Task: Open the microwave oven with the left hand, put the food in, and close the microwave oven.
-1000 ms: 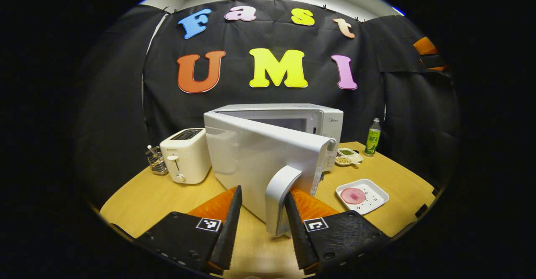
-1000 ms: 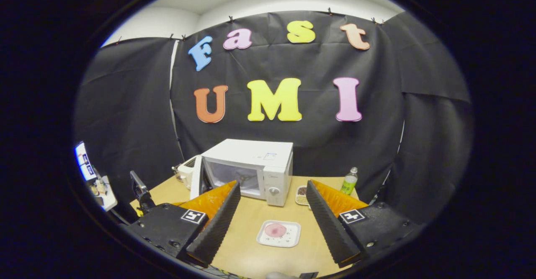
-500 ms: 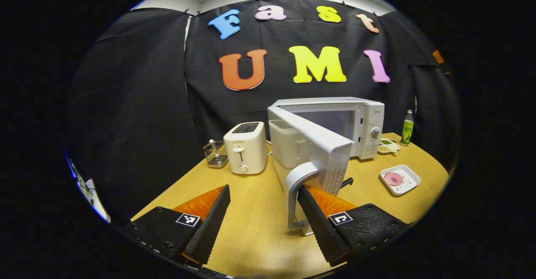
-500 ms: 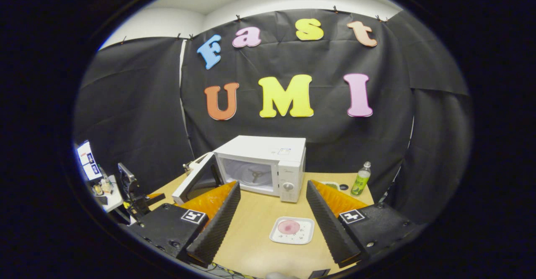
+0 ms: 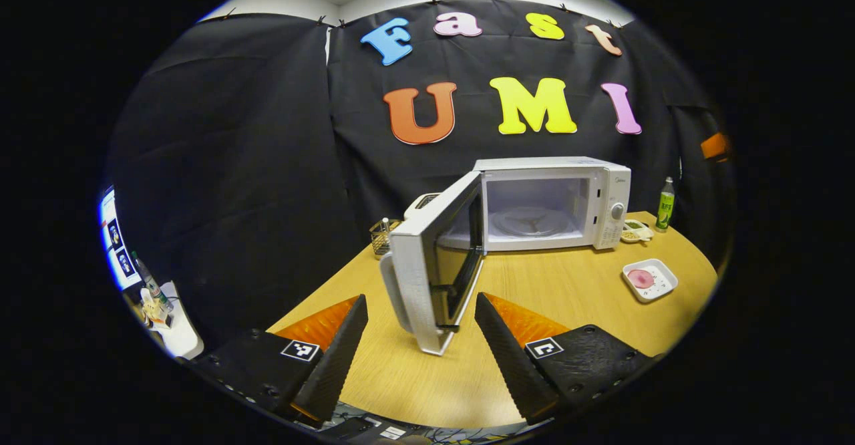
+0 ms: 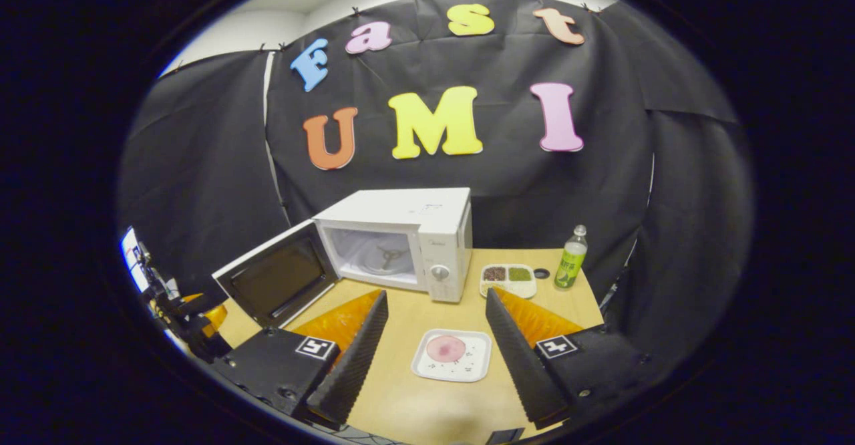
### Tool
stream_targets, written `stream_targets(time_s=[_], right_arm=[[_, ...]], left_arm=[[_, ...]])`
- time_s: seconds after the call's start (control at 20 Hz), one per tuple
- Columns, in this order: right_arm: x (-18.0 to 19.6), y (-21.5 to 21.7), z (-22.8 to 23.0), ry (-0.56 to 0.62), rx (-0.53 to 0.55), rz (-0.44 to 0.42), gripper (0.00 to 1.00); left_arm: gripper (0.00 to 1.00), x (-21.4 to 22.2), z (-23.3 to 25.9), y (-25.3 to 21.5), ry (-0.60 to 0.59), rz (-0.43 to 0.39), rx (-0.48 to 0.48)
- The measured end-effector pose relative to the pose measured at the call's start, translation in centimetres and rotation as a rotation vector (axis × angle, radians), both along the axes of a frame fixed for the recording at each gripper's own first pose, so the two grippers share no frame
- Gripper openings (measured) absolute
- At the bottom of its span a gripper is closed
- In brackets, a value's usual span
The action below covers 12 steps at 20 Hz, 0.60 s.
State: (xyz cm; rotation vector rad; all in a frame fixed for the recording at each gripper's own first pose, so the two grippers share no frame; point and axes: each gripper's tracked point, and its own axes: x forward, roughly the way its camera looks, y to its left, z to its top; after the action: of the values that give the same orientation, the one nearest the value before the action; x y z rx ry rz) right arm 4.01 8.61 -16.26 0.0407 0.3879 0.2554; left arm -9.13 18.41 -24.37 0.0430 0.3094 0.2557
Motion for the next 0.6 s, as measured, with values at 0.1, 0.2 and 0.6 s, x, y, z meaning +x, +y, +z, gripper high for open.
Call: stream_targets(time_s=[0.1,0.2,0.6], right_arm=[[1.3,-1.5,-3.0,0.053,-0.026,-0.009,0.88],[2.8,-2.7,-6.7,0.122,-0.044,-0.014,0.86],[7.1,-4.7,-20.4,0.454,0.026,0.031,0.59]], left_arm=[[0.96,0.5,0.3,-2.4,-0.004,-0.029,-0.013],[0.96,1.3,0.9,-5.1,-0.009,-0.059,-0.022],[0.96,3.9,5.8,-13.9,-0.046,-0.119,-0.026]])
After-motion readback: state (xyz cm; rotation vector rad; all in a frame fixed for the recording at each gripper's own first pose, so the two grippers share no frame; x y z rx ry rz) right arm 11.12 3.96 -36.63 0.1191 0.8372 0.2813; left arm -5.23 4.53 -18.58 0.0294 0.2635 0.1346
